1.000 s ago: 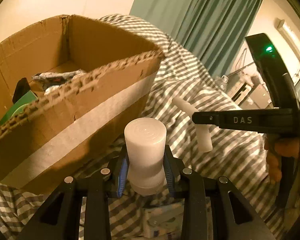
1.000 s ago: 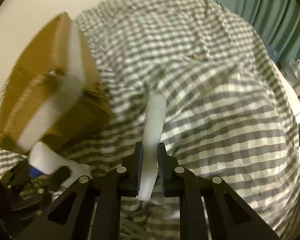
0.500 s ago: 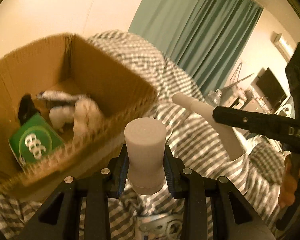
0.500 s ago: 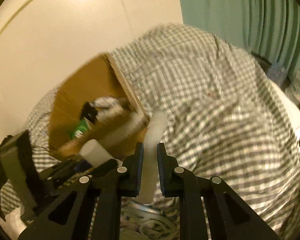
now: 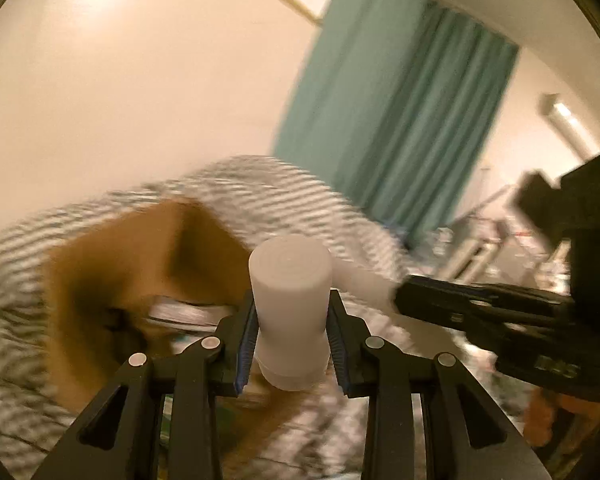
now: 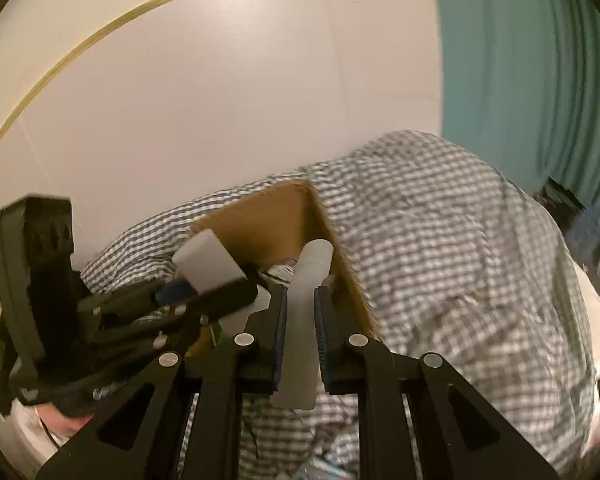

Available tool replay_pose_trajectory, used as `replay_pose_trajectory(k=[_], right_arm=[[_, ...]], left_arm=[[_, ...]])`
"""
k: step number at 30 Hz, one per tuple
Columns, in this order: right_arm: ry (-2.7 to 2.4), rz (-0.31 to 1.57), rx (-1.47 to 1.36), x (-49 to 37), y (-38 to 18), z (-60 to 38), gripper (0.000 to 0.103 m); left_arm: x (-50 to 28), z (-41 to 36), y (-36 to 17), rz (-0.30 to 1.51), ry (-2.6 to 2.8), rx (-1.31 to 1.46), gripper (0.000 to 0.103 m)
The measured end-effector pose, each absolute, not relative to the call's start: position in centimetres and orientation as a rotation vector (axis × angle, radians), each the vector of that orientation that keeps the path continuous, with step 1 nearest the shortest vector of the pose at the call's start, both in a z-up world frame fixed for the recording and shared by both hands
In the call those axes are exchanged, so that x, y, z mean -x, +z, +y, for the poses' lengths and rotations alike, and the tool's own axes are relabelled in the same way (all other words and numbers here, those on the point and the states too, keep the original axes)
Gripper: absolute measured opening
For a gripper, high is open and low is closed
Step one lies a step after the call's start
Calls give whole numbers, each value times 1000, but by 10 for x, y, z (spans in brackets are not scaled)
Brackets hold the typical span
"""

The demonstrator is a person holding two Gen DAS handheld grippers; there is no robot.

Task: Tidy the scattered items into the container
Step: 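Carry both items over the cardboard box and open both tools to drop them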

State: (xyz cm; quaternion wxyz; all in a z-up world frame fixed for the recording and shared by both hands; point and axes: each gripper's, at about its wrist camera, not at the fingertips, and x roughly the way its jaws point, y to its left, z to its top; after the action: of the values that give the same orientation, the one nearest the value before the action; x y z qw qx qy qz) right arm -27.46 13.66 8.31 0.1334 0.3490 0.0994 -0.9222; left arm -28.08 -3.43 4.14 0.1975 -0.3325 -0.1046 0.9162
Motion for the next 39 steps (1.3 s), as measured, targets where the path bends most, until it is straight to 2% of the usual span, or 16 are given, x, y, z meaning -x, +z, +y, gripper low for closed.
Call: replay_pose_trajectory(k=[5, 10, 12, 13, 15, 16, 17, 19, 28, 35, 39], right_arm=[[-2619, 328, -1046, 310, 56, 113, 13], [-2583, 271, -1086, 328, 28, 117, 13], [-2577, 269, -1096, 330, 26, 120, 17], [-2586, 262, -1094, 329, 26, 123, 23], [-2600, 231, -1076, 326, 30, 130, 27], [-2605, 220, -1069, 322, 32, 133, 28], [-2610, 212, -1066, 318, 34, 136, 30], [-2625, 209, -1068, 313, 37, 141, 34], [-2711, 285, -1079, 257, 34, 170, 37], [-2728, 328, -1130, 204, 14, 191, 41], [-2735, 274, -1174, 183, 5, 208, 42]], left_arm=[[303, -69, 4, -381, 2601, 1047, 33], [311, -69, -20, -335, 2614, 1111, 34], [310, -70, -23, -335, 2622, 1122, 35], [309, -69, -23, -334, 2624, 1131, 35], [302, -69, -22, -340, 2630, 1121, 49], [300, -70, -21, -347, 2639, 1105, 64], [296, -72, -19, -355, 2660, 1080, 75], [289, -74, -18, -352, 2687, 1044, 80], [251, -71, -13, -410, 2678, 1019, 81], [211, -48, -20, -224, 2671, 988, 81], [193, -45, -35, -236, 2644, 1030, 81]])
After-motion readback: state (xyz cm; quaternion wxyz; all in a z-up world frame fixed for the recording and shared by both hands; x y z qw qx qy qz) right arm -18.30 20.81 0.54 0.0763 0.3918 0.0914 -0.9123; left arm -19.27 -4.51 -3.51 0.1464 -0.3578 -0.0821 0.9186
